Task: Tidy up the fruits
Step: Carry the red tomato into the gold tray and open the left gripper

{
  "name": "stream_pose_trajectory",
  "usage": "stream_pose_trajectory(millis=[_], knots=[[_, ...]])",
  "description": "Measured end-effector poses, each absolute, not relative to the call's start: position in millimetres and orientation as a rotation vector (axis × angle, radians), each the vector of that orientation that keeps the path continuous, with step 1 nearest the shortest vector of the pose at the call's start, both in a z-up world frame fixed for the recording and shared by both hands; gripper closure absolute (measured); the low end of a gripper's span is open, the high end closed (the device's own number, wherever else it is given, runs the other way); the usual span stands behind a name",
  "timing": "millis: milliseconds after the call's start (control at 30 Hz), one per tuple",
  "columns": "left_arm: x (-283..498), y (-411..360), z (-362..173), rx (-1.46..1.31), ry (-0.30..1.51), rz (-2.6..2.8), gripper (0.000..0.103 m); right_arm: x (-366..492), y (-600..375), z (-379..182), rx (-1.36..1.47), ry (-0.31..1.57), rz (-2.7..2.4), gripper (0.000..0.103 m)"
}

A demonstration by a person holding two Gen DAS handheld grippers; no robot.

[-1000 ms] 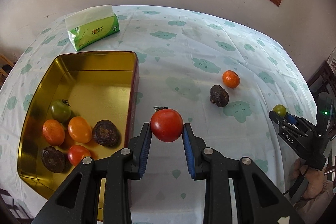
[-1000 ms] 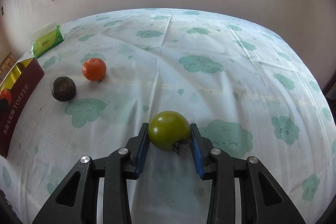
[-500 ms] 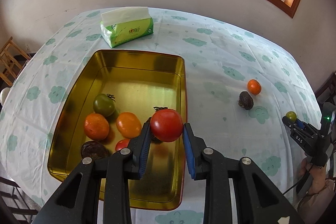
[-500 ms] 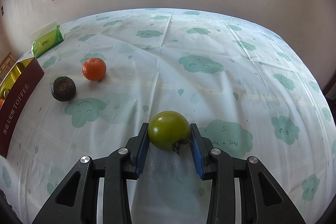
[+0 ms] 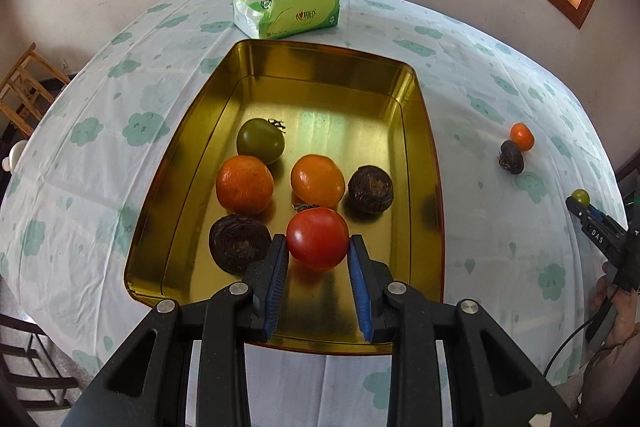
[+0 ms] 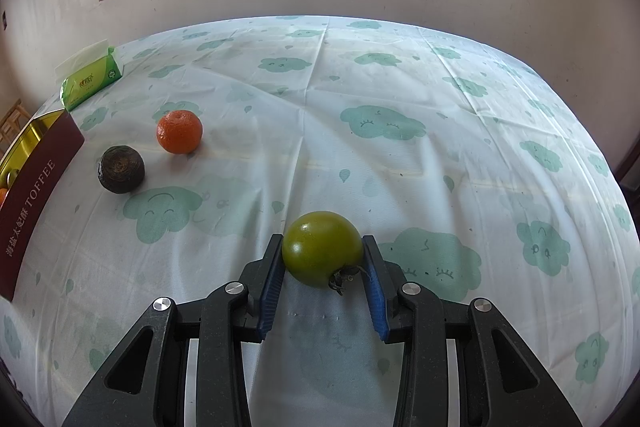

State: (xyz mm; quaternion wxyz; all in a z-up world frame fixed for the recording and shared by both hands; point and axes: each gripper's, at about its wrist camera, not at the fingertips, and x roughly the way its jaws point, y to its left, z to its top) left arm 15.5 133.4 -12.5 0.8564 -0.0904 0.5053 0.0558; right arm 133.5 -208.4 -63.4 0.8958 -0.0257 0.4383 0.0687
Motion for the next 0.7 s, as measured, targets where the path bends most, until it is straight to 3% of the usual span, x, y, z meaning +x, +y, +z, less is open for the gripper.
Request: stream_pose_trajectory(millis=[700], knots=[[6.1, 124.3, -21.1, -0.172, 1.089, 0.079, 0.076, 133.5, -208.1, -63.4, -0.055, 0.909, 0.141, 0.064]])
